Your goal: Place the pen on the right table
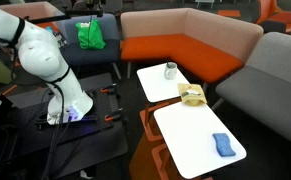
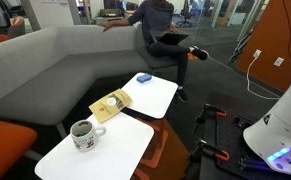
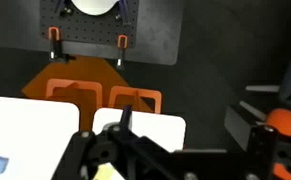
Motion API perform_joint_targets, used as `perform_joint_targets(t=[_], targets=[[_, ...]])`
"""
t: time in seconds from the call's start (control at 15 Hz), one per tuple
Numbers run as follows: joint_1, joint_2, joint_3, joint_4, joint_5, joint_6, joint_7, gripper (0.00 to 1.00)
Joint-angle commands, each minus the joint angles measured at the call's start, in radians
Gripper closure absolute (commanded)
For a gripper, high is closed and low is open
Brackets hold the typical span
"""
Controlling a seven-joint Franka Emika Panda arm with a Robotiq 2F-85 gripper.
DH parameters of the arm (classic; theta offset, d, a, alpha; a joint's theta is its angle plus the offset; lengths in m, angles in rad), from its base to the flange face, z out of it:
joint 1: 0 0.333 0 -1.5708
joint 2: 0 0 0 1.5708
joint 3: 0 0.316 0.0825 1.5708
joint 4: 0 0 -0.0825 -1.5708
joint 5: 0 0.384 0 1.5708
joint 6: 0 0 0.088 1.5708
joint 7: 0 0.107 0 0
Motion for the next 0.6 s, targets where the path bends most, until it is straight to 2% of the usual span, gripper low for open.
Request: perform_joint_targets(t=[0.0,0.13,0.33,0.53], targets=[[-0.023,-0.001,0.015,0.004,0.008,-0.006,-0.01,0.0],[-0.023,-0.001,0.015,0.004,0.008,-0.006,-0.01,0.0],[-0.053,0.061,0.02,0.031,-0.004,0.023,0.023,0.0],[-0.099,0.174,0.023,0.048,0.01,0.191,0.071,0.0]])
